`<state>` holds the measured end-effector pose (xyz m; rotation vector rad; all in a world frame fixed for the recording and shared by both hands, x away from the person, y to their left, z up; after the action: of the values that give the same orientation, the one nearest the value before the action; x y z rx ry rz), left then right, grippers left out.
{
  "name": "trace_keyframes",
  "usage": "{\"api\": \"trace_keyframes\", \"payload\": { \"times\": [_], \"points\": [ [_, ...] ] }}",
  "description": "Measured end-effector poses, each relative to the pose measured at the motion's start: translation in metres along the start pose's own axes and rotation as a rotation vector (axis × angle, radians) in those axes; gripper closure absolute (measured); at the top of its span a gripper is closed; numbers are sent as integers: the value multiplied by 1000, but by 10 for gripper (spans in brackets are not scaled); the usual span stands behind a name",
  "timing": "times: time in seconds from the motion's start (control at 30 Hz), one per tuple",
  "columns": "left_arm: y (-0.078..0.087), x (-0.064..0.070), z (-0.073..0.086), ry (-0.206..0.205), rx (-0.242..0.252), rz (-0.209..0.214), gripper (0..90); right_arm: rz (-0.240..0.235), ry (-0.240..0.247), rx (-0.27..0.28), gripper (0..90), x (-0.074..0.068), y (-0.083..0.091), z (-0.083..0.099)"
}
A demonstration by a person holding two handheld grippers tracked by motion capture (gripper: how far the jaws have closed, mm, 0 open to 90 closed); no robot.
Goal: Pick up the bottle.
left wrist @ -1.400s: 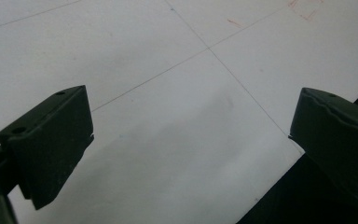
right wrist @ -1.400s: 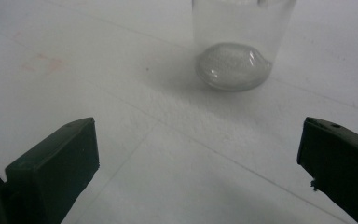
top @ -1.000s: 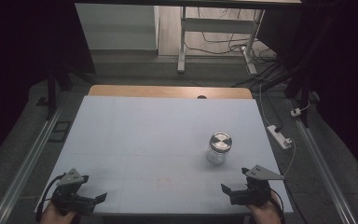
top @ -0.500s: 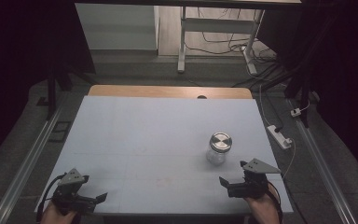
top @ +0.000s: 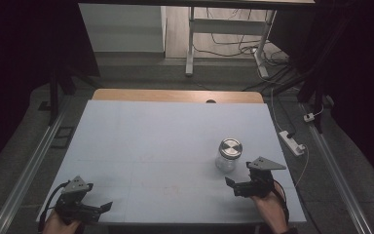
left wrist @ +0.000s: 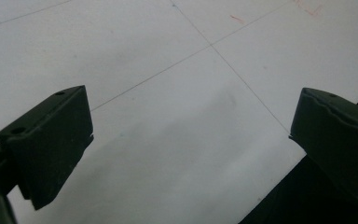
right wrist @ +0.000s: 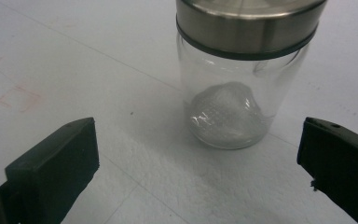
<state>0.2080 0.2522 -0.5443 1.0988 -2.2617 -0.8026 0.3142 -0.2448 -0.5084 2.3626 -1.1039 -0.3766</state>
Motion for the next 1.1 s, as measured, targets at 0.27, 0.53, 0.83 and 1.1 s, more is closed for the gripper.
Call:
{"api": "trace_keyframes", "payload": {
  "times": [0.27,0.53,0.83,1.1],
  "points": [
    [0,-1,0,10,-2,2,0,26,-29,-9,0,12,-18,-8],
    [0,-1,0,9,-4,3,0,42,7,-19,0,18,-37,-18],
    [-1,-2,0,13,-6,8,0,18,0,-31,0,24,-54,-24],
    [-1,-2,0,12,-10,10,0,28,7,-27,35,24,-60,-28]
  ]
}}
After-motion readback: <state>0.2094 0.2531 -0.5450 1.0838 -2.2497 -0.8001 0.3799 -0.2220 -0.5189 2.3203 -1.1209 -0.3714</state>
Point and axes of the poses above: each handheld gripper's, and its own axes: y roughly backward along the jaws, z roughly out of its underside, x roughly to its right, the point moved 3 cm from there along -y, roughly forward along the jaws, and after that the axes turned 3 degrees about x, right-handed, at the moved point
